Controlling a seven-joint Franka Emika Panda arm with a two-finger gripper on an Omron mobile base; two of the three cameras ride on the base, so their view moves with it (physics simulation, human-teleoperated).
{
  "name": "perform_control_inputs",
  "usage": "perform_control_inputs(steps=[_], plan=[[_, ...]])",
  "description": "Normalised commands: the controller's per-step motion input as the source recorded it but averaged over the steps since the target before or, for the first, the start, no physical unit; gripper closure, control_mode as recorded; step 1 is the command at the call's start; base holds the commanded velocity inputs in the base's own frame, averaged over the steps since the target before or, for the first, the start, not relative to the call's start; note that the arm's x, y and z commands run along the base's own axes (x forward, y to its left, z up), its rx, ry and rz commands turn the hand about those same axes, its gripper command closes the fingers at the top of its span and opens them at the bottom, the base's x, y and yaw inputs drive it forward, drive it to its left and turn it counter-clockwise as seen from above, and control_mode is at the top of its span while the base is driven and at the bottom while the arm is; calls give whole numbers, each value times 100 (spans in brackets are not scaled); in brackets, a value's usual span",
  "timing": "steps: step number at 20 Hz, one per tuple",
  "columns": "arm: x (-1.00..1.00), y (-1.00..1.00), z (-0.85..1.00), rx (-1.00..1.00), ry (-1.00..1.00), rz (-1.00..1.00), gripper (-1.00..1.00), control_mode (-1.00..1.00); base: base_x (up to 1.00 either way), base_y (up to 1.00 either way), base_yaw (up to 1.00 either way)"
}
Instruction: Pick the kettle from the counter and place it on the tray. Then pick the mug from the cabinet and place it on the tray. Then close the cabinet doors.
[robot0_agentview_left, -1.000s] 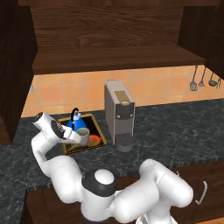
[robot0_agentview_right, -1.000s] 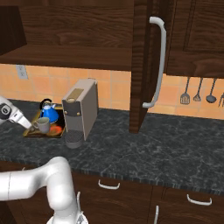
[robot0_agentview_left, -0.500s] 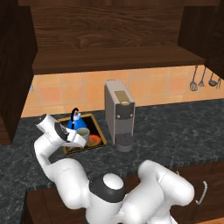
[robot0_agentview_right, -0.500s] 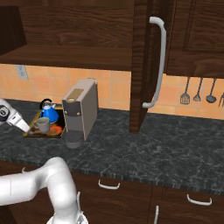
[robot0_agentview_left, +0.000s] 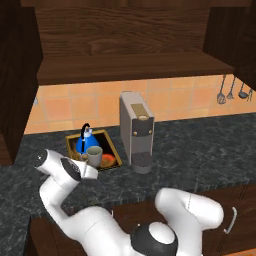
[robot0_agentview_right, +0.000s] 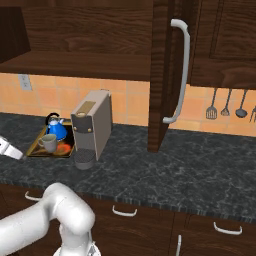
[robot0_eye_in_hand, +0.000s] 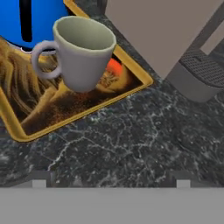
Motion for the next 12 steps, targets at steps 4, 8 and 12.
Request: perform_control_inputs(steps=[4, 8, 12], plan=[[-26, 0, 9, 0, -32, 25, -100, -100, 0, 0, 0], [-13, 2, 43, 0, -12, 18, -100, -100, 0, 0, 0], [-12, 12, 28, 0, 1, 2, -100, -100, 0, 0, 0]])
